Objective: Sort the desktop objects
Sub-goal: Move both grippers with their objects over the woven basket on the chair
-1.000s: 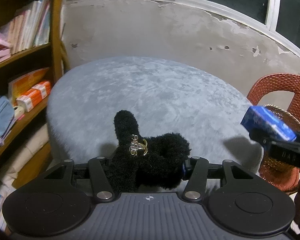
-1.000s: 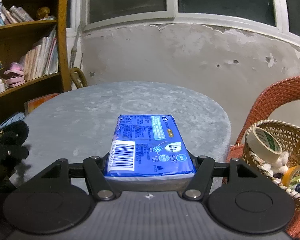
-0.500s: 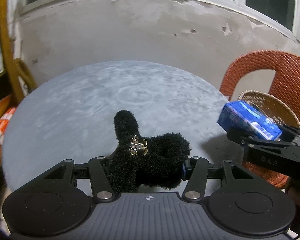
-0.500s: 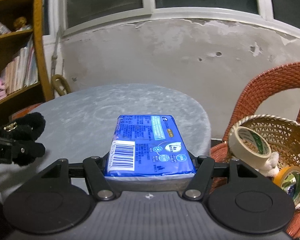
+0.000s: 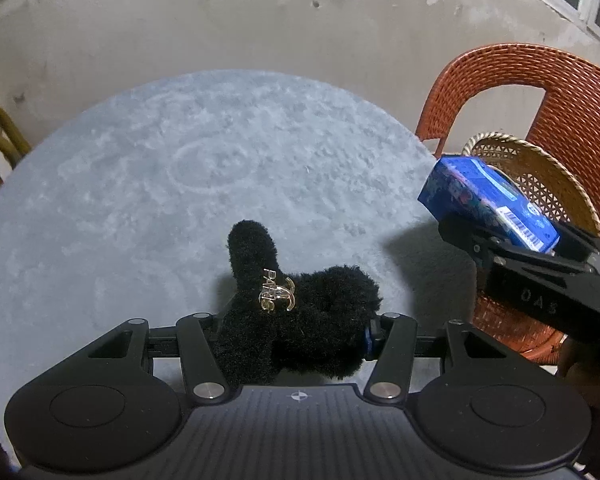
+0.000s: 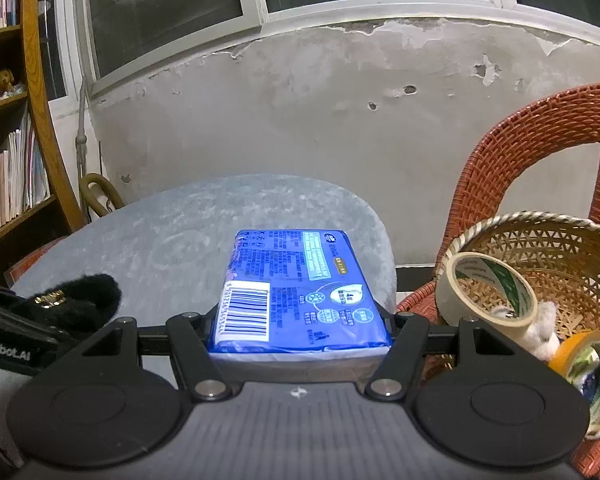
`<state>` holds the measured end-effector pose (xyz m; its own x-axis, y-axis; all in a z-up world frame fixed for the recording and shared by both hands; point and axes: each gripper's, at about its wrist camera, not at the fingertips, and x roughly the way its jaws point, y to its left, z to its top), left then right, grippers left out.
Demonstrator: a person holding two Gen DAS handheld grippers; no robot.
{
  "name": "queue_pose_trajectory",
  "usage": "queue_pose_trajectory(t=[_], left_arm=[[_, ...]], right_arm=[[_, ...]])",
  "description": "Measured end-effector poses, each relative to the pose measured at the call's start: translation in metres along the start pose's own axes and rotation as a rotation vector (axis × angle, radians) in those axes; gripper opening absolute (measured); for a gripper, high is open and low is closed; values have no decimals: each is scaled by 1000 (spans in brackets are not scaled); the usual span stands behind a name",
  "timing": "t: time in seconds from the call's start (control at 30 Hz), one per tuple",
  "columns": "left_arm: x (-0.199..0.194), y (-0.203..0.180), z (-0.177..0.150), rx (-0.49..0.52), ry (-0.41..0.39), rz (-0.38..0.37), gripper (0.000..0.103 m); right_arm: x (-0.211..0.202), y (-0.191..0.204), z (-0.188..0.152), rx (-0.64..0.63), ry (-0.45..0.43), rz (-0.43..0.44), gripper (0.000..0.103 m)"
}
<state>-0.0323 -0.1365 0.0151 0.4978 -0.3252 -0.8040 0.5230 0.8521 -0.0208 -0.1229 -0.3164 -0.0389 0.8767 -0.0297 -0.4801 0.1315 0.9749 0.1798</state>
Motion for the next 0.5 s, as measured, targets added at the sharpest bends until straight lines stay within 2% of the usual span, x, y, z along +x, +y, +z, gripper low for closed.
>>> queue_pose_trajectory(t=[0.5], left_arm=[[1,8,17,-3,23,24,60]], right_arm=[[16,6,9,-4,15,42,61]])
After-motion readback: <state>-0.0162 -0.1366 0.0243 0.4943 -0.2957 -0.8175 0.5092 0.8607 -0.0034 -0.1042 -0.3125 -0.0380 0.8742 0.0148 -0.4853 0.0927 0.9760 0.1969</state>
